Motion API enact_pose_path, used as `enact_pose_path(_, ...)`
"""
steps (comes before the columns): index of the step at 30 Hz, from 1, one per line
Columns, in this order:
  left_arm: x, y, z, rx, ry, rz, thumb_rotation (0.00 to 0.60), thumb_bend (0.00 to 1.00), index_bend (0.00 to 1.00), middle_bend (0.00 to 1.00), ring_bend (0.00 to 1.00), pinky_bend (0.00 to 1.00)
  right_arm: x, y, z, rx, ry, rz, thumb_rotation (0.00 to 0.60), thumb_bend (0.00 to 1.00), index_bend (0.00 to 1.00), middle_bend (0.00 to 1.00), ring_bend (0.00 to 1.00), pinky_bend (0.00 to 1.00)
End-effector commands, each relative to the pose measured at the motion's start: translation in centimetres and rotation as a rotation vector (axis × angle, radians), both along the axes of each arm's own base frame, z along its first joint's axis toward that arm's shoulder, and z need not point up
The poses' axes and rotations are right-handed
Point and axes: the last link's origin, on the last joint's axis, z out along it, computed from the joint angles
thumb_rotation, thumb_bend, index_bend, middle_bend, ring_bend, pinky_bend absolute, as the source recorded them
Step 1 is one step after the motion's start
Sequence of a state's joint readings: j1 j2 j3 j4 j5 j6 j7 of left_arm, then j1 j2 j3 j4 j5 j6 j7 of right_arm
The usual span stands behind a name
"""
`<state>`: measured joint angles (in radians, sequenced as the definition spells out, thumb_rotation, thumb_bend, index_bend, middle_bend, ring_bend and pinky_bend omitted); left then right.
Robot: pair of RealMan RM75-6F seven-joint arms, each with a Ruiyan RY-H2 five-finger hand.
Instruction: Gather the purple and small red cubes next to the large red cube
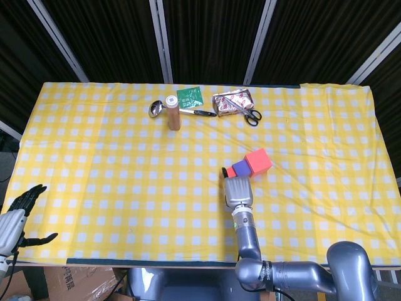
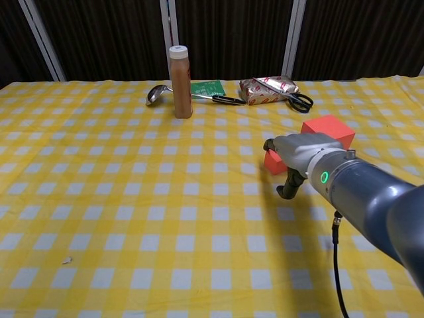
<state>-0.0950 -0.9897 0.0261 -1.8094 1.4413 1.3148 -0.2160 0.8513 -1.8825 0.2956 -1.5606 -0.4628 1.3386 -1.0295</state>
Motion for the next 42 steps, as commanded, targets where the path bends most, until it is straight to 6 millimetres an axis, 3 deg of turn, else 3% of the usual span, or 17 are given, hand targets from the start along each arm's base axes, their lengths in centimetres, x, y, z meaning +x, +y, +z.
enact_pose_path(1,0.0,0.0,0.0,0.001,0.000,0.000,0.600,0.03,0.00,0.00,0.00,0.00,0.1,0.1,0.1,0.000,-0.004,0.004,0.600,0.49,0.10,1.00,1.00,0.95)
enact_pose_path(13,0.0,0.0,0.0,0.002,0.000,0.000,0.600,0.03,0.00,0.00,0.00,0.00,1.3,1.9,1.0,0.017,-0.064,0.073,0.600,0.49,0.06,1.00,1.00,0.95)
enact_pose_path(22,0.0,-0.1,0.0,0.004,0.001,0.000,0.600,0.03,0.00,0.00,0.00,0.00,0.5,3.1,0.3,0.054,-0.053,0.059,0.600,0.49,0.06,1.00,1.00,0.95)
enact_pose_path(42,0.0,-0.1,0.0,0.000,-0.003,0.003,0.600,0.03,0.00,0.00,0.00,0.00,-2.0,2.2,-0.6,0.044,-0.021,-0.013,0.600,0.49,0.06,1.00,1.00,0.95)
